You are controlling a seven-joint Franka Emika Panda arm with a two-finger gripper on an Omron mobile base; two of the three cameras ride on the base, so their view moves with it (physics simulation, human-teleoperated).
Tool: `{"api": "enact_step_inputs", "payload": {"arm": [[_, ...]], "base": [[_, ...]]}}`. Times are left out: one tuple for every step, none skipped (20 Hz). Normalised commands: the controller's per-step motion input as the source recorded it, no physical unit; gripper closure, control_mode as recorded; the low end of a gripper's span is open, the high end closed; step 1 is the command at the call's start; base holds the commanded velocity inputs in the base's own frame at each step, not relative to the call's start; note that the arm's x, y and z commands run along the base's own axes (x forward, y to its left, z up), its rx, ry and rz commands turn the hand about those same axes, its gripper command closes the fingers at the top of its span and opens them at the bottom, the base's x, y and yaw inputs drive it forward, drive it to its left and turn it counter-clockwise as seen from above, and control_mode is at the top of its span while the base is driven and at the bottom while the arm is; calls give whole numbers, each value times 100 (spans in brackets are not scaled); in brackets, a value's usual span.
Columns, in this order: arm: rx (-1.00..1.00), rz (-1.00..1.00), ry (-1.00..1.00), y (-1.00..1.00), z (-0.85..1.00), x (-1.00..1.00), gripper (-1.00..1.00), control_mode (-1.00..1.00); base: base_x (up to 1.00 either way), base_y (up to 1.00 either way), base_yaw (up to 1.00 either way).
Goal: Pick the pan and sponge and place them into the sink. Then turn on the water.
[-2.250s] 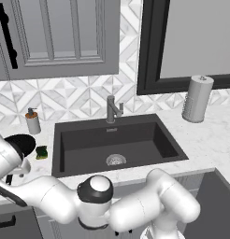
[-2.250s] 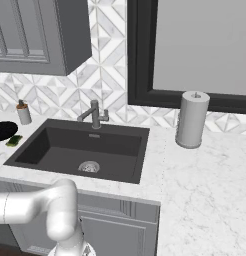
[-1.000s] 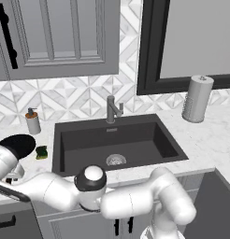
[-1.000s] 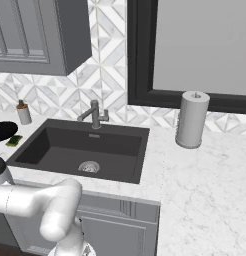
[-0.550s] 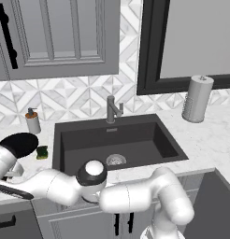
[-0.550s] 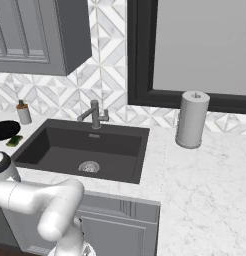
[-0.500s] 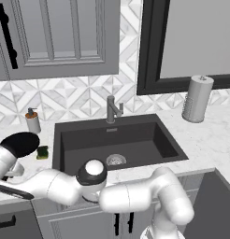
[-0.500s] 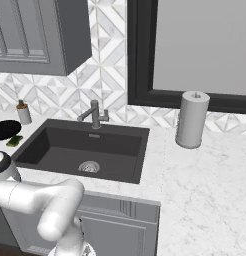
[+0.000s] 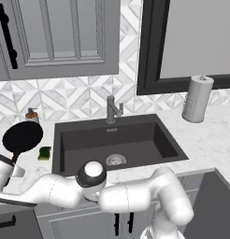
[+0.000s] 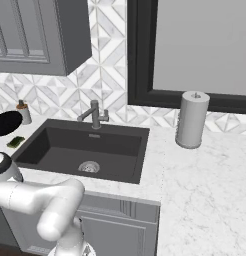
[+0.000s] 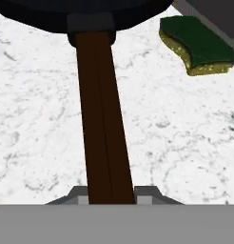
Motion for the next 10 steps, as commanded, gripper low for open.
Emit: {"api": "enact_step_inputs", "payload": {"arm": [[-3,0,-51,-15,0,13,100,-100],[0,0,-37,-60,0,10,100,-100],[0,0,-28,-89,0,6,100,-100],[1,-1,-17,-100,0,15,100,-100],[5,-1,-13,-100,0,24,100,-100],[10,-1,-13,-100,0,16,100,-100],[13,-1,-12,-100,27,1,100,-100],[11,0,-25,-100,54,0,100,-100],[12,0,-23,-100,61,0,100,-100],[13,0,-22,-100,49,-6,100,-100]], "base": [[0,0,0],[0,0,0],[0,0,0],[0,0,0],[0,0,0],[0,0,0],[0,0,0],[0,0,0],[0,0,0],[0,0,0]]}}
